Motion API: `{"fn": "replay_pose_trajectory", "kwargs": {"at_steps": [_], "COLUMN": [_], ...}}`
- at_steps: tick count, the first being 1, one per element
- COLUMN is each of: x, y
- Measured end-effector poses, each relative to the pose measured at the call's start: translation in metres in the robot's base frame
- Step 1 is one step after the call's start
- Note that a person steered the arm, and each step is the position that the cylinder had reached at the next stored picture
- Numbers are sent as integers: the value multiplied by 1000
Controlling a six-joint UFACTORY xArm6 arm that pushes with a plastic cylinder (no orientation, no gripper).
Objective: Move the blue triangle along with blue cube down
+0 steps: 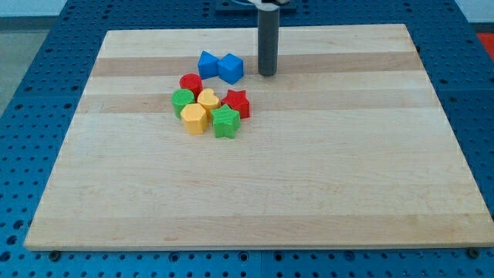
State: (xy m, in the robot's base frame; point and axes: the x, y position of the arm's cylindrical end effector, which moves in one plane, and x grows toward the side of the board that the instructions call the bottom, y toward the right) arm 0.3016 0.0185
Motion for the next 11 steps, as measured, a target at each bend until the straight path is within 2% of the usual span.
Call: {"fn": "replay_pose_trajectory", "kwargs": {"at_steps": [2,3,5,8,11], "x": [-44,-52,-39,-9,-13], "y": [-26,-71,-152,-141,-98]}}
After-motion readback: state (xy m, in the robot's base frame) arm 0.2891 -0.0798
